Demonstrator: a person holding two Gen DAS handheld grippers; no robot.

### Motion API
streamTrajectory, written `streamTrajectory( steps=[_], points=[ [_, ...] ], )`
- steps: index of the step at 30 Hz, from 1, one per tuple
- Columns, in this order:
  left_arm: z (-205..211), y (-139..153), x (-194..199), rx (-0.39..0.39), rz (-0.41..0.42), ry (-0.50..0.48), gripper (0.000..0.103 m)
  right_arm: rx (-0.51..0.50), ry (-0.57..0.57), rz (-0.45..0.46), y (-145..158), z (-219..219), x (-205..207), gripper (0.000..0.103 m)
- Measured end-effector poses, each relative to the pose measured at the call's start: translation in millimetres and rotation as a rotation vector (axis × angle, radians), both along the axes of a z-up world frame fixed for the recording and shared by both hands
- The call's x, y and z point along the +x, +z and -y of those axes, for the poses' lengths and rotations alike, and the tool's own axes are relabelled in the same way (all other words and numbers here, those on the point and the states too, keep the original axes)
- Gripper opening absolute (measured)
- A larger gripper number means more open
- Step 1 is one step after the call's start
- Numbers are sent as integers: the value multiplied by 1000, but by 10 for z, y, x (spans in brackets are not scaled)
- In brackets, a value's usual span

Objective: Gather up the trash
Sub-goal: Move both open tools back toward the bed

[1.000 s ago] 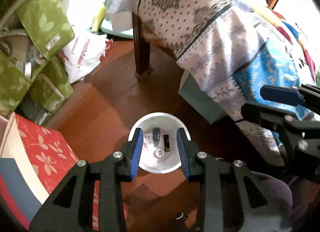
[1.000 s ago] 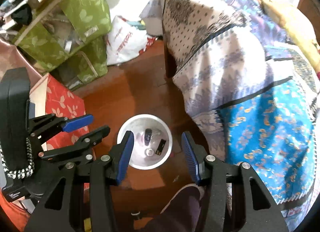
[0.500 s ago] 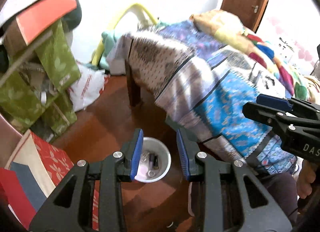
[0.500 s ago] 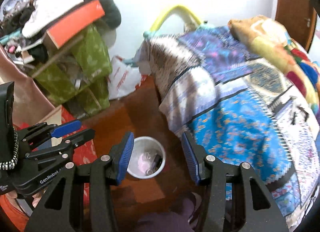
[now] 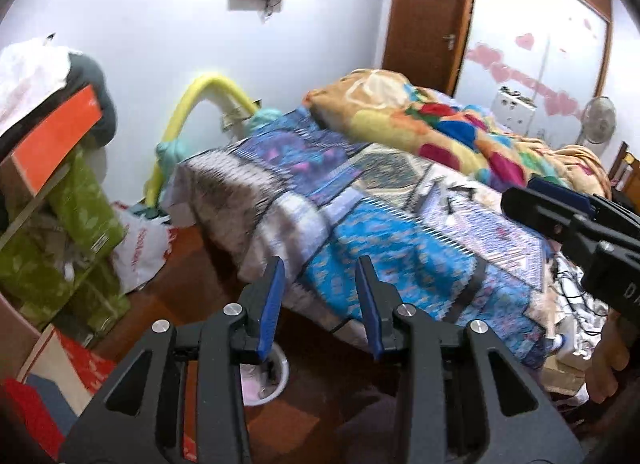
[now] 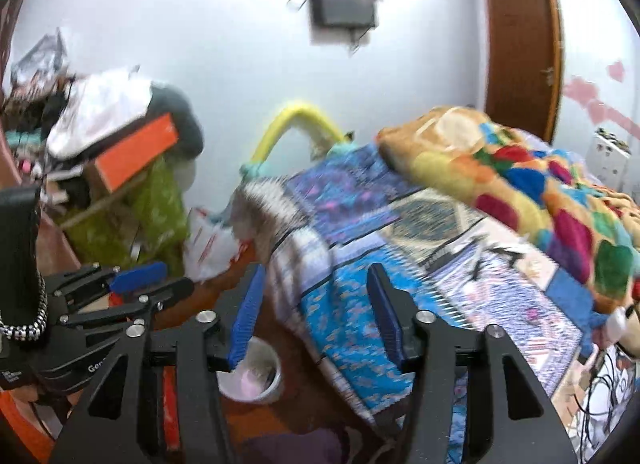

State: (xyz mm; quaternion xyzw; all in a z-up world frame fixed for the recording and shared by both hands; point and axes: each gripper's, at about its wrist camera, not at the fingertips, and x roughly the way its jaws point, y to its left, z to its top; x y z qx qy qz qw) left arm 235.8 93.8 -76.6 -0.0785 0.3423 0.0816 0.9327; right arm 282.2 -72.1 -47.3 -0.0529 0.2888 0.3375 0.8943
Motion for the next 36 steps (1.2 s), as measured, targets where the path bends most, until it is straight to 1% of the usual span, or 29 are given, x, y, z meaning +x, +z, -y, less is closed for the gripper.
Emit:
streamTrajectory(
  steps=[1,3,7,11,15,19,21,23,25,27,31,33,35,36],
  points=[
    [64,26,24,-2,7,-12,37,16,-25,17,37,95,6,59],
    [181,75,87,-8,21,-38,39,46,-66,46,101,289,33,63],
    [437,137,227,-17,49,-94,39,66,-134,88,180,605,91,63],
    [693,140,399,-31,67,-128,39,32,-230,166,199,904,124,63],
    [901,100,591,-83,76,-165,41,-5,-305,167,140,1155,245,63],
    [1086,1,825,-75,53,-192,41,-37,-388,159,13,1407,374,63],
    [1161,-63,948,-77,35,-206,44,-72,-403,151,-81,1492,454,63],
    [1223,-129,1067,-66,22,-210,49,-97,-430,147,-171,1568,510,63],
    [1309,-212,1221,-46,2,-227,49,-118,-436,120,-275,1646,581,63],
    [1368,-280,1337,-36,-13,-261,49,-113,-430,75,-382,1727,666,67],
    [1483,-450,1608,4,-46,-288,50,-99,-454,9,-603,1885,849,68],
    [1503,-553,1761,-23,-73,-294,53,-86,-466,-43,-721,1975,976,68],
    [1514,-663,1910,-62,-96,-305,53,-64,-469,-98,-835,2056,1099,68],
    [1520,-702,1964,-69,-104,-307,53,-55,-467,-122,-887,2078,1151,68]
  ],
)
